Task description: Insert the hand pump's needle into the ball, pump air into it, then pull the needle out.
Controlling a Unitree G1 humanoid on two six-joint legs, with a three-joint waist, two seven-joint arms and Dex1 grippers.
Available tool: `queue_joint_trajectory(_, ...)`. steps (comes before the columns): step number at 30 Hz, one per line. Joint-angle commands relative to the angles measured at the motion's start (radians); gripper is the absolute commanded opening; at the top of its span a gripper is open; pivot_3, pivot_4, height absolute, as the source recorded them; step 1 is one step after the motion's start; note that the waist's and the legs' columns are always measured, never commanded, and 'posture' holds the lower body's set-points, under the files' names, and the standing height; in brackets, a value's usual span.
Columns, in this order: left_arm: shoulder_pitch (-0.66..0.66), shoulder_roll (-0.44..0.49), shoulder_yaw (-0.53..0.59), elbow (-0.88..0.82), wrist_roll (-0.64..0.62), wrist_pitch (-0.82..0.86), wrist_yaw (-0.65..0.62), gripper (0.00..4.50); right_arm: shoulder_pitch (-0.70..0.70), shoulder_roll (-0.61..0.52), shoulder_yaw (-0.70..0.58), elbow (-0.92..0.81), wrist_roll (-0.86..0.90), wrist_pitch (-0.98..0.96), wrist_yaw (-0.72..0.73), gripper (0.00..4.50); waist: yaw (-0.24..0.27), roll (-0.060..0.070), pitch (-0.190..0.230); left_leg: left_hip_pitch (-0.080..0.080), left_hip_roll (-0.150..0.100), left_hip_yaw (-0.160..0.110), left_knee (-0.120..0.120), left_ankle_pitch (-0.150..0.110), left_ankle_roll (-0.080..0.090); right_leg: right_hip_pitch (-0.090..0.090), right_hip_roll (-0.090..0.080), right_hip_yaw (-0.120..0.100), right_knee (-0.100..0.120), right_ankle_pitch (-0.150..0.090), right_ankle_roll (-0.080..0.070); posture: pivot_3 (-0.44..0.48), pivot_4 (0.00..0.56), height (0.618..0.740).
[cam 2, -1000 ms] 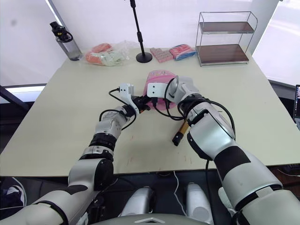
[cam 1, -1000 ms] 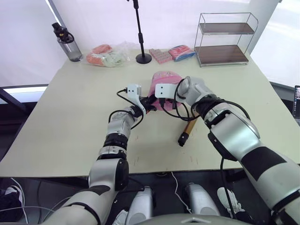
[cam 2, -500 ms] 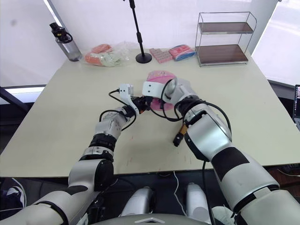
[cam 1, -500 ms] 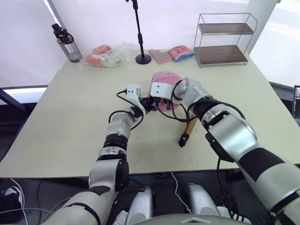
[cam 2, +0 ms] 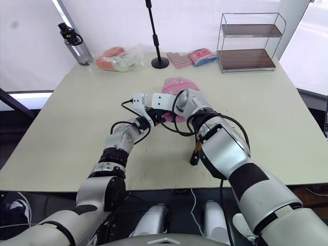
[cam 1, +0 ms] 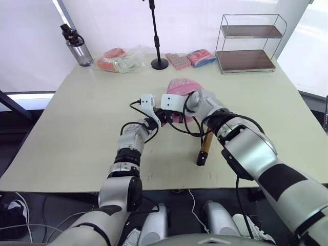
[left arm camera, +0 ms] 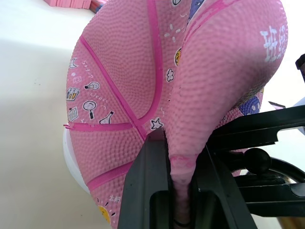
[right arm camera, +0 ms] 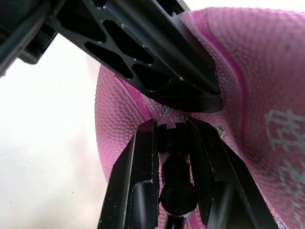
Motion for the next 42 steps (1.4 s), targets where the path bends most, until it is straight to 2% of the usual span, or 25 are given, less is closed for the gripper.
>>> queue_joint_trajectory(1, 0.029, -0.029, -0.072, 0.065, 0.023, 0.080, -0.044, 0.00, 0.031, -0.029, 0.019, 0.016, -0.012, 0.013, 0.013, 0.40, 0.002, 0.000, 0.000, 0.000, 0.000, 0.000, 0.000, 0.000, 0.000, 0.000, 0.000, 0.000, 0.000, 0.000, 0.000, 0.000, 0.150, 0.731)
queue_joint_trajectory(14, -0.002, -0.013, -0.075, 0.119, 0.032, 0.059, -0.054, 0.00, 0.052, -0.143, 0.019, -0.001, 0.006, 0.002, 0.057, 0.40, 0.021, 0.000, 0.000, -0.001, 0.000, -0.001, -0.001, 0.000, 0.000, 0.000, -0.001, -0.002, -0.002, 0.000, 0.000, 0.000, 0.150, 0.731)
queue_joint_trajectory(34, -0.032, 0.001, -0.078, 0.161, 0.035, 0.032, -0.048, 0.00, 0.057, -0.250, -0.032, -0.050, 0.109, -0.118, 0.129, 0.40, 0.024, 0.001, 0.001, -0.003, -0.005, -0.003, -0.001, 0.000, 0.000, 0.000, -0.005, -0.004, -0.003, -0.001, 0.002, 0.000, 0.150, 0.731)
queue_joint_trajectory(42, -0.035, 0.004, -0.082, 0.167, 0.038, 0.030, -0.053, 0.00, 0.084, -0.271, -0.014, -0.047, 0.106, -0.112, 0.134, 0.40, 0.023, 0.001, 0.001, -0.003, -0.006, -0.004, -0.001, 0.000, 0.000, 0.000, -0.005, -0.004, -0.002, -0.001, 0.002, 0.000, 0.150, 0.731)
